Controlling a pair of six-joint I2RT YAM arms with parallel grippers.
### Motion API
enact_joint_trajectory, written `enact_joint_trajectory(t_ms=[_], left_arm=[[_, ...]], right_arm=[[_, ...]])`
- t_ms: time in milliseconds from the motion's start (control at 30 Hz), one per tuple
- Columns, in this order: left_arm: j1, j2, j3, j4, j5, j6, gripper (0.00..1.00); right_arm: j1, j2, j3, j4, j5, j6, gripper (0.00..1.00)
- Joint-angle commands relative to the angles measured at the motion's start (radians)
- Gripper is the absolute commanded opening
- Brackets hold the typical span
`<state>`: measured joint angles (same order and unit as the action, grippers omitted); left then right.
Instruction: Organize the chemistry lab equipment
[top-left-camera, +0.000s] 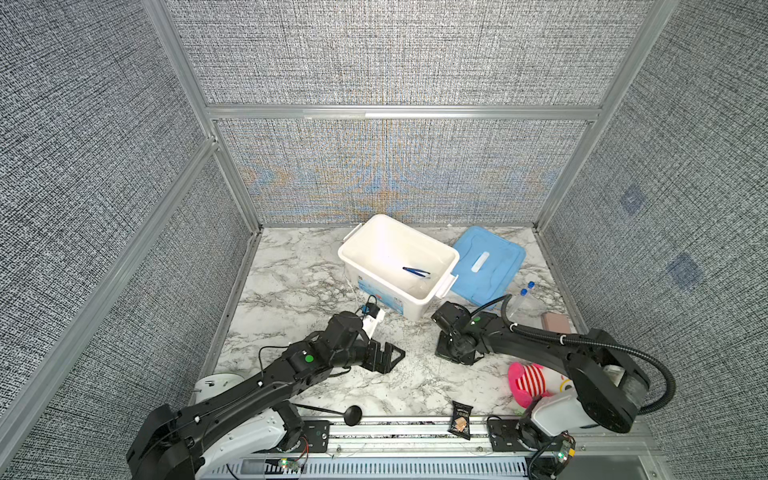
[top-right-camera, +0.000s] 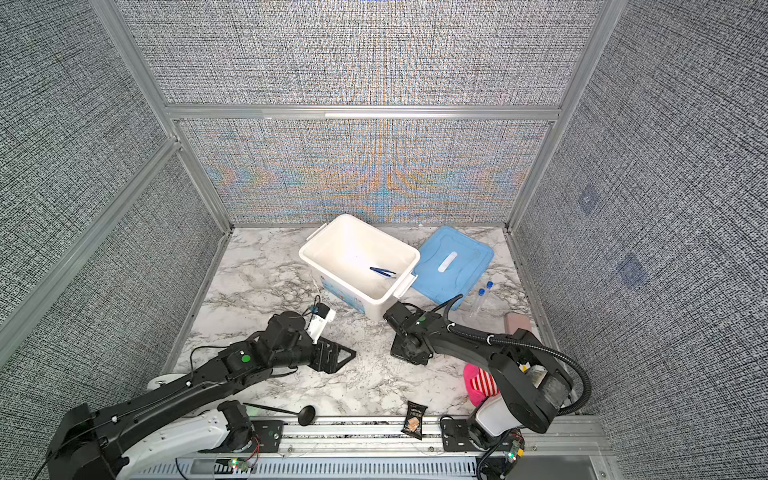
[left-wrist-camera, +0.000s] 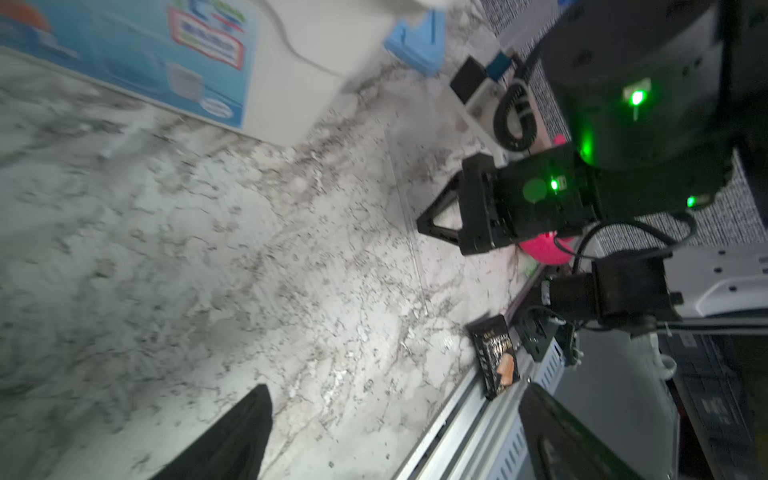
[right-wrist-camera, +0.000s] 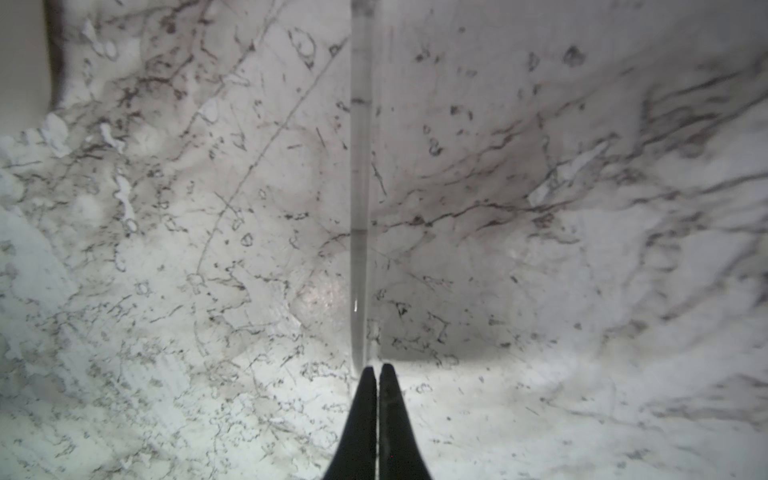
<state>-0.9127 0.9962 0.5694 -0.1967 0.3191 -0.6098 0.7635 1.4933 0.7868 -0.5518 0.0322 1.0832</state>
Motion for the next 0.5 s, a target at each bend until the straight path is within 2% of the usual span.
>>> enact_joint_trajectory(t_ms=[0,100,200,467], left_arm=[[-0.035,0.060,-0.004,0.056,0.032,-0.018,0.94],[-0.041,0.114,-0.012,0.075,0.042,-0.025,0.94],[-0.041,0.127,-0.017,0.066,0.019,-0.018,0.94],[-0.041,0.108,-0.040,0.041,-0.058,0.014,0.94]], right_arm=[[-0.003,0.010,-0.017,0.065,-0.062,0.072,0.05],[-0.003,0.030,-0.028,0.082,-0.092,0.106,0.10],[0.012,0.031,0.011,-0.002,-0.060,0.104,0.20],[0.011,-0.007,0.096,-0.147,-0.001,0.053,0.33]])
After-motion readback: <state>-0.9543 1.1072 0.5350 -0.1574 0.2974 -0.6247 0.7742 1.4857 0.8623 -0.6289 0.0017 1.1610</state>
